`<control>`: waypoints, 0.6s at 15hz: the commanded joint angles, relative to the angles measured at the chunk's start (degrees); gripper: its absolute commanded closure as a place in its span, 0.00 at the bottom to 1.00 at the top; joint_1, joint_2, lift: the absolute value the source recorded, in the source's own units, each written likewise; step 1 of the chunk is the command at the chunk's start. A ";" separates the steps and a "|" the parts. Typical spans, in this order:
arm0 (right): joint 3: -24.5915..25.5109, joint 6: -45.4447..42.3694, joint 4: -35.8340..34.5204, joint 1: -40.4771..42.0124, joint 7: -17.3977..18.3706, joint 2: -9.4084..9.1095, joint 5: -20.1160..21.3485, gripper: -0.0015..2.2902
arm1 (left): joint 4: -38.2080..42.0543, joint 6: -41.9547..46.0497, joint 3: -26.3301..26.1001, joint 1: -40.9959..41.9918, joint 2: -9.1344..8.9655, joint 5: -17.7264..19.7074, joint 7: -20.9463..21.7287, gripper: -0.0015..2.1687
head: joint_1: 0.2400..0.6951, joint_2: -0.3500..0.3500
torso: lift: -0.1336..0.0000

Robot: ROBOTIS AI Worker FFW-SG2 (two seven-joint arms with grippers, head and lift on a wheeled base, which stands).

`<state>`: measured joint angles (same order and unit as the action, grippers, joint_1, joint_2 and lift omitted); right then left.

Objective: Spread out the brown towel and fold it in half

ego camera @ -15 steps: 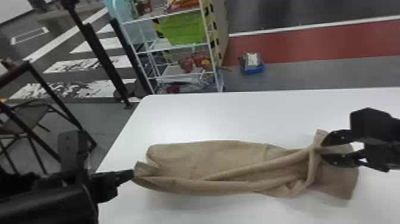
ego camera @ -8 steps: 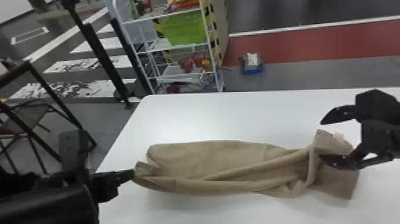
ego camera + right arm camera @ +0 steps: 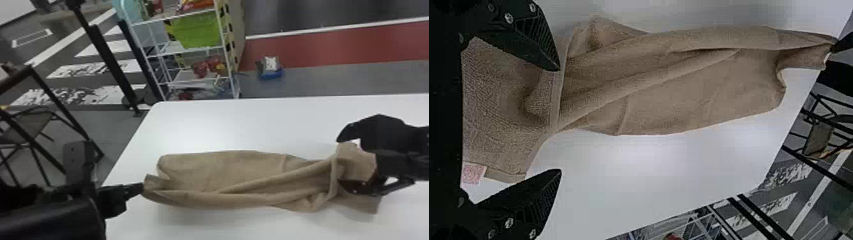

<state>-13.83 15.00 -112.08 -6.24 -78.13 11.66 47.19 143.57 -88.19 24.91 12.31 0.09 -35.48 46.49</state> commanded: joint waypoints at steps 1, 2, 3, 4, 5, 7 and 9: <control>-1.29 0.60 0.81 0.17 -0.19 -0.15 1.15 0.08 | -0.40 0.34 -0.22 0.00 -0.24 0.06 -0.09 0.91 | 1.00 1.00 | 0.00; -1.46 -0.28 0.90 0.09 -0.19 -0.15 1.15 0.08 | -0.57 0.34 -0.30 -0.09 -0.24 0.06 -0.09 0.91 | 1.00 1.00 | 0.00; -1.37 -3.97 0.81 -0.09 -0.19 0.11 0.89 0.08 | -0.66 0.51 -0.04 -0.09 -0.24 0.06 -0.09 0.91 | 1.00 1.00 | 0.00; -1.37 -6.25 0.55 0.00 -0.19 0.55 0.71 0.08 | -0.84 0.69 0.14 -0.18 -0.24 0.06 -0.09 0.91 | 1.00 1.00 | 0.00; -1.55 -8.71 0.02 0.17 -0.19 1.78 0.45 0.08 | -0.84 0.86 0.31 -0.18 -0.24 0.06 -0.09 0.91 | 1.00 1.00 | 0.00; -1.37 -18.38 -0.33 0.26 -0.19 3.45 0.80 0.08 | -1.19 1.22 0.58 -0.44 -0.24 0.15 -0.09 0.91 | 1.00 1.00 | 0.00; -1.90 -21.72 0.02 -0.27 -0.19 5.03 3.52 0.08 | -1.10 1.22 0.58 -0.53 -0.24 0.24 -0.09 0.91 | 1.00 1.00 | 0.00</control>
<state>-15.32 -3.60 -112.35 -6.10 -78.14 15.51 48.64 142.45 -87.03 25.47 11.86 0.09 -35.31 46.40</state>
